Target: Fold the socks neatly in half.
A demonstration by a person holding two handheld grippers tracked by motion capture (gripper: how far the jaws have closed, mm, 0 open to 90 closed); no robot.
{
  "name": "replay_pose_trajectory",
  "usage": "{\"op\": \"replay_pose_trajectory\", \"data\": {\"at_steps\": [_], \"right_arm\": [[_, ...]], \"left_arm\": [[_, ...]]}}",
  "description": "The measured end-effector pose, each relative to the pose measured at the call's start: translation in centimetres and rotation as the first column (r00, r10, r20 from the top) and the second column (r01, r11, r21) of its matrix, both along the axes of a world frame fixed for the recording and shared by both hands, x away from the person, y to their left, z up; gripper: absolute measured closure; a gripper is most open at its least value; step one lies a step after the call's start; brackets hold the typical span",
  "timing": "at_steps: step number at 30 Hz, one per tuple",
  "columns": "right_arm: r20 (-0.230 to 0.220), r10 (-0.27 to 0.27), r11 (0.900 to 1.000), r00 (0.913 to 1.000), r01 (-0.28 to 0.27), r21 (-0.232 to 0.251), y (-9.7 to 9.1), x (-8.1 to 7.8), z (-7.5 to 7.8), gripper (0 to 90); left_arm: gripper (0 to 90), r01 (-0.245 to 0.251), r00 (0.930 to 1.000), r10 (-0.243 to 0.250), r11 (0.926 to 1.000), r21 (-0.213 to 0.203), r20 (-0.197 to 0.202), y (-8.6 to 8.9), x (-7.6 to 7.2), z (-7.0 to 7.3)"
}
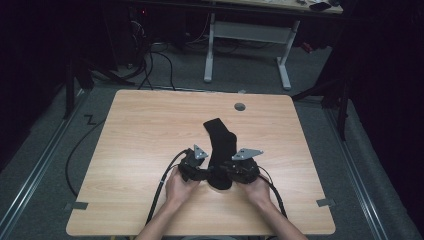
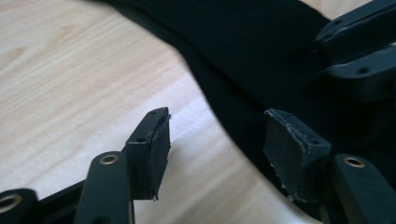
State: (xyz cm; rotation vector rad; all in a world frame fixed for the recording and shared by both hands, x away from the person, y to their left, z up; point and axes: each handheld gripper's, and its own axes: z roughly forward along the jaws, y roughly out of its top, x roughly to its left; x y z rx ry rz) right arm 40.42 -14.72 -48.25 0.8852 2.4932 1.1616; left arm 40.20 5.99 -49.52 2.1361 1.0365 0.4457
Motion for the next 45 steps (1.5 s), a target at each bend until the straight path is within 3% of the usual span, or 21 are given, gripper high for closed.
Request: {"op": "replay_pose_trajectory", "data": {"at_steps": [3,5,9,13,17,21,26,30,39,43,45], "right_arm": [[0.007,0.022,0.9998,0.9997,-0.022,0.002,-0.4,-0.9,0.5,69.7],[-0.011,0.043,0.9991,0.999,-0.043,-0.001,-0.8,-1.8,0.4,68.5],[-0.021,0.047,0.9985,0.9987,-0.048,-0.025,-0.7,-1.9,-0.1,69.7],[-0.016,0.033,0.9953,0.9993,-0.035,-0.09,-0.1,-0.9,-1.3,78.1],[0.004,-0.011,0.9951,0.9999,0.012,-0.098,0.3,1.2,-1.3,82.3],[0.004,-0.022,0.9941,0.9997,0.022,-0.107,0.5,2.2,-1.1,83.1],[0.019,-0.019,0.9952,0.9997,0.02,-0.095,0.5,1.9,-0.7,85.9],[0.072,-0.002,0.9987,0.9974,0.006,-0.051,0.2,1.0,0.8,88.3],[0.118,0.032,0.999,0.9925,-0.036,0.027,0.6,-0.1,3.6,88.9],[0.143,0.06,0.9975,0.9879,-0.065,0.03,1.0,-1.1,4.2,88.9],[0.147,0.076,0.9971,0.9862,-0.076,-0.003,1.3,-1.5,3.7,88.8]], "left_arm": [[40.4,0.015,0.9998,-0.015,0.9999,0.007,0.011,-0.2,-0.9,0.3],[40.0,0.024,0.9997,-0.025,0.9995,0.021,0.009,-0.4,-1.7,0.3],[39.6,0.028,0.9996,-0.028,0.9991,0.031,-0.001,-0.4,-2.1,0.0],[39.2,0.018,0.9998,-0.018,0.9994,0.029,-0.005,-0.4,-2.0,-0.3],[39.2,0.014,0.9999,-0.014,0.9996,0.023,0.007,-0.7,-1.8,-0.4],[39.2,0.013,0.9999,-0.013,0.9999,0.006,0.008,-1.0,-1.7,-0.5],[39.0,0.007,0.9998,-0.007,0.9999,-0.008,0.018,-1.1,-1.5,-0.8],[39.0,0.006,0.9997,-0.006,1.0,-0.007,0.022,-1.2,-1.5,-0.9],[38.9,0.002,0.9997,-0.001,0.9999,-0.01,0.025,-1.3,-1.4,-0.9],[38.9,0.0,0.9996,0.0,0.9999,-0.012,0.028,-1.4,-1.4,-0.9],[39.0,-0.001,0.9996,0.002,0.9999,-0.014,0.029,-1.4,-1.4,-1.0]]}}
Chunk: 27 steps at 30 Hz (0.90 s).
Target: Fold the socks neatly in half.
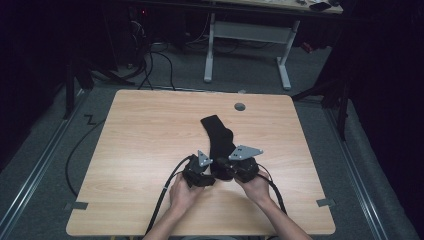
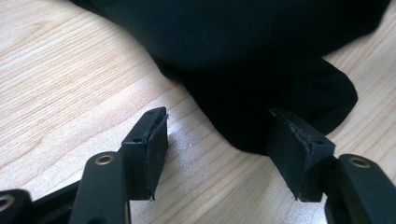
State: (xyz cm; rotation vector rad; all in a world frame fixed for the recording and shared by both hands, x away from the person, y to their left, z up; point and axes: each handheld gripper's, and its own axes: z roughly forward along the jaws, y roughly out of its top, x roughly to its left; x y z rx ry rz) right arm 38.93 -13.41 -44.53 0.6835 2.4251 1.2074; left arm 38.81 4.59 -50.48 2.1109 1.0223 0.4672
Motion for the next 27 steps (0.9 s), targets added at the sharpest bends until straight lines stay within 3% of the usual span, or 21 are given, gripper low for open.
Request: {"op": "replay_pose_trajectory", "data": {"at_steps": [1,4,6,10,13,16,19,25,27], "right_arm": [[0.0,0.0,1.0,1.0,0.0,0.0,0.0,0.0,0.0,88.8],[-0.071,-0.025,0.9995,0.9971,0.024,-0.022,-0.4,0.2,-2.2,88.0],[-0.092,-0.028,0.9994,0.9954,0.026,-0.022,-0.5,0.2,-2.7,87.1],[-0.168,-0.026,0.9992,0.9855,0.021,-0.033,-1.0,0.4,-4.3,75.6],[-0.17,-0.026,0.9996,0.9851,0.024,-0.015,-1.3,0.4,-4.2,72.9],[-0.155,-0.029,0.9985,0.9875,0.036,0.042,-2.2,0.3,-3.3,72.0],[-0.146,-0.066,0.9925,0.9871,0.08,0.093,-3.2,0.7,-2.8,71.3],[-0.184,-0.15,0.9867,0.9715,0.159,0.036,-3.1,2.2,-4.0,71.7],[-0.189,-0.153,0.9878,0.97,0.155,-0.002,-2.6,2.5,-4.7,71.6]], "left_arm": [[39.0,0.0,1.0,0.0,1.0,0.001,0.001,0.0,0.0,0.0],[39.0,-0.002,1.0,0.002,1.0,0.006,-0.003,0.0,0.0,0.1],[39.0,-0.005,1.0,0.005,1.0,0.001,-0.008,0.0,0.0,0.1],[38.4,0.01,0.9996,-0.01,0.9999,0.005,-0.028,0.4,-0.3,0.4],[38.3,0.009,0.9999,-0.009,0.9999,-0.011,-0.007,1.3,-0.8,1.0],[38.3,0.001,0.9999,-0.001,0.999,-0.045,0.015,2.1,-0.9,1.9],[38.8,-0.009,0.9999,0.01,0.998,-0.063,0.013,2.3,-0.5,2.4],[39.3,-0.012,0.9999,0.012,0.998,-0.062,-0.003,0.9,1.1,2.4],[39.6,-0.009,0.9999,0.008,0.9982,-0.059,-0.012,0.3,1.6,2.3]]}}
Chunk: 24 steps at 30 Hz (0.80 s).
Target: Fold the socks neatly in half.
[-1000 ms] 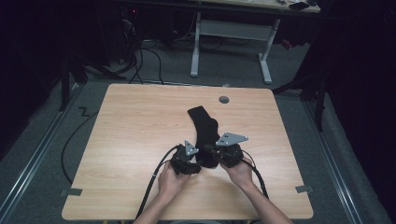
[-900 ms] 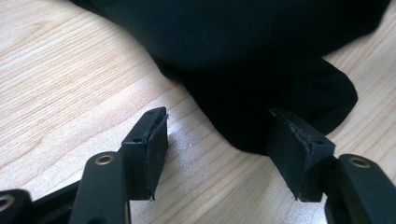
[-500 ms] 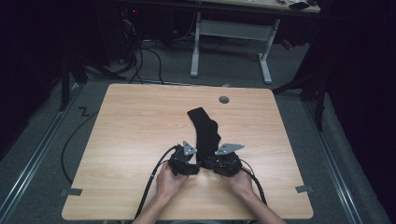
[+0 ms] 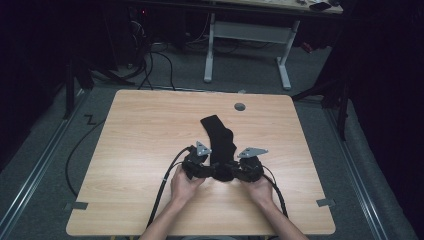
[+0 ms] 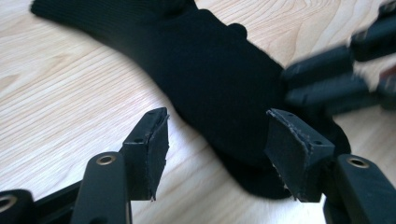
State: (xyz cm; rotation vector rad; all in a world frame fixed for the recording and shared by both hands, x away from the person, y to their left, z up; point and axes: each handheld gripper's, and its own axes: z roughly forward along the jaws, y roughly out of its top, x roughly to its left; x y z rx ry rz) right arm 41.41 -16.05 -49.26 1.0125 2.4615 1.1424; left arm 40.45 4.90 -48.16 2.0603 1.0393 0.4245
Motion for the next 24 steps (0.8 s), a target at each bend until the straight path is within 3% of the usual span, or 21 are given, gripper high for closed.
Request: {"op": "replay_pose_trajectory", "data": {"at_steps": [4,6,10,11,14,19,24], "right_arm": [[-0.001,0.022,0.9989,0.9998,-0.022,-0.041,0.4,-0.3,-0.7,69.9],[-0.003,0.035,0.9984,0.9994,-0.035,-0.044,0.2,-0.8,-0.6,68.3],[0.006,0.051,0.9976,0.9987,-0.051,-0.048,0.0,-1.1,-0.4,68.2],[0.04,0.034,0.9991,0.9986,-0.033,-0.025,-0.1,-1.2,0.1,69.0],[0.051,0.0,1.0,0.9987,0.0,-0.002,0.1,-0.5,0.6,70.6],[0.045,-0.062,0.9977,0.9971,0.063,-0.024,0.3,1.1,0.2,73.7],[0.042,-0.102,0.9941,0.9939,0.104,-0.033,-0.1,1.8,0.0,76.5]], "left_arm": [[39.8,0.01,0.9998,-0.009,0.9995,0.03,-0.02,-0.8,0.5,-0.5],[39.8,0.021,0.9991,-0.019,0.9977,0.065,-0.038,-1.0,0.5,-0.9],[39.8,0.037,0.9978,-0.033,0.9959,0.082,-0.058,-0.8,-0.2,-1.5],[40.2,0.04,0.9974,-0.035,0.9962,0.077,-0.062,-0.7,-0.4,-1.5],[40.1,0.05,0.9965,-0.044,0.9945,0.092,-0.071,-0.7,-0.7,-1.4],[40.1,0.06,0.9968,-0.052,0.9899,0.129,-0.061,-0.7,-1.3,-1.0],[40.7,0.063,0.9979,-0.061,0.9952,0.075,-0.022,-0.8,-1.2,-0.2]]}}
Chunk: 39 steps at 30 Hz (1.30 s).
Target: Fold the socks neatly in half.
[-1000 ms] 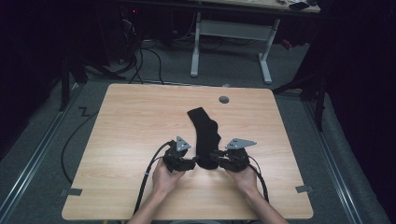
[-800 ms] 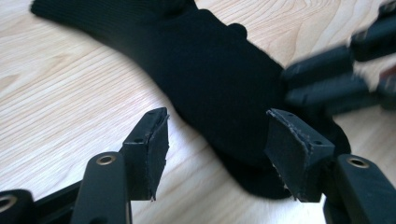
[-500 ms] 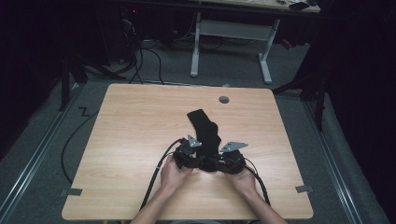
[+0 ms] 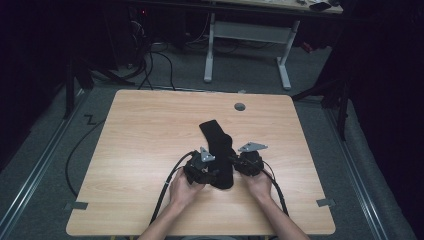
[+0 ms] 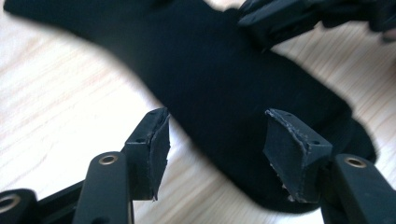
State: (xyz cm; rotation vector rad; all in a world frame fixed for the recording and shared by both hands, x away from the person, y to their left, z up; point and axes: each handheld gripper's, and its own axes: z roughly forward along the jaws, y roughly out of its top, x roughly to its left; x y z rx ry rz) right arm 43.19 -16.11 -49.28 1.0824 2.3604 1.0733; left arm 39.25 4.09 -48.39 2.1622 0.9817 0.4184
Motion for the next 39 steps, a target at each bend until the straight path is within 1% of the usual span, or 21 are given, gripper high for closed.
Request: {"op": "replay_pose_trajectory", "data": {"at_steps": [2,3,5,7,9,10,12,15,18,19,20,21,23,29,31,33,34,37,39], "right_arm": [[0.01,-0.002,1.0,0.9999,0.002,-0.009,0.2,0.2,0.2,77.2],[0.01,-0.008,0.9998,0.9999,0.008,-0.016,0.4,0.5,0.2,77.4],[0.01,-0.013,0.9998,0.9999,0.013,-0.017,0.4,0.7,0.2,77.5],[0.009,-0.03,0.9995,0.9995,0.03,-0.007,0.2,1.1,0.2,77.8],[0.006,-0.049,0.9988,0.9988,0.049,-0.006,-0.1,1.3,0.1,78.5],[0.006,-0.049,0.9988,0.9988,0.049,-0.006,-0.1,1.3,0.1,78.5],[0.003,-0.063,0.998,0.998,0.063,-0.01,-0.3,1.5,0.0,79.1],[0.007,-0.086,0.9963,0.9963,0.086,-0.003,-0.5,1.9,-0.1,79.9],[-0.006,-0.109,0.994,0.994,0.109,-0.002,-0.7,2.4,-0.5,80.3],[-0.013,-0.121,0.9927,0.9926,0.121,0.003,-0.9,2.7,-0.7,80.3],[-0.013,-0.121,0.9927,0.9926,0.121,0.003,-0.9,2.7,-0.7,80.3],[-0.015,-0.123,0.9923,0.9923,0.123,0.006,-1.0,2.7,-0.7,80.3],[-0.009,-0.131,0.9913,0.9914,0.131,0.012,-1.0,2.8,-0.6,80.2],[0.003,-0.129,0.9917,0.9917,0.129,0.004,-0.5,3.3,0.3,79.5],[-0.002,-0.126,0.992,0.992,0.126,-0.007,-0.3,3.6,0.1,79.6],[-0.012,-0.121,0.9925,0.9926,0.12,-0.02,0.0,3.8,-0.2,79.6],[-0.013,-0.117,0.9926,0.993,0.117,-0.034,0.2,3.9,-0.4,79.6],[-0.007,-0.117,0.9917,0.9931,0.117,-0.054,0.5,4.1,-0.5,79.7],[0.006,-0.114,0.9913,0.9935,0.114,-0.066,0.7,4.2,-0.5,80.1]], "left_arm": [[40.6,0.023,0.9996,-0.023,0.9996,-0.018,0.014,-0.6,0.0,0.4],[40.6,0.041,0.999,-0.041,0.9987,-0.031,0.018,-0.9,-0.1,0.5],[40.6,0.071,0.9973,-0.07,0.996,-0.054,0.023,-1.3,-0.5,0.7],[40.2,0.102,0.9945,-0.101,0.9935,-0.051,0.026,-1.6,-1.2,0.7],[40.4,0.114,0.9932,-0.113,0.9917,-0.059,0.028,-1.6,-1.7,0.7],[40.4,0.118,0.9928,-0.117,0.991,-0.062,0.025,-1.6,-2.0,0.6],[40.6,0.125,0.992,-0.124,0.9915,-0.038,0.024,-1.9,-2.2,0.2],[42.5,0.126,0.9919,-0.125,0.9919,-0.016,0.021,-2.4,-2.1,-0.3],[48.5,0.128,0.9915,-0.129,0.9917,0.008,0.019,-2.8,-2.0,-0.6],[55.4,0.132,0.991,-0.132,0.9911,0.018,0.018,-2.9,-2.0,-0.7],[55.4,0.134,0.9908,-0.134,0.9907,0.026,0.017,-2.9,-1.9,-0.7],[58.4,0.138,0.9902,-0.139,0.9896,0.04,0.015,-3.0,-1.9,-0.8],[64.0,0.14,0.99,-0.141,0.9888,0.05,0.008,-2.9,-1.8,-1.0],[75.3,0.141,0.9899,-0.141,0.9889,0.046,0.007,-2.7,-1.6,-0.9],[77.4,0.14,0.9901,-0.14,0.9896,0.034,0.004,-2.6,-1.5,-0.9],[79.6,0.14,0.99,-0.141,0.9896,0.032,0.008,-2.4,-1.4,-0.8],[80.8,0.14,0.99,-0.141,0.9897,0.03,0.011,-2.3,-1.5,-0.7],[83.4,0.148,0.9886,-0.148,0.9888,0.02,0.027,-2.0,-1.8,-0.2],[84.1,0.155,0.987,-0.156,0.9878,0.007,0.04,-1.7,-2.3,0.3]]}}
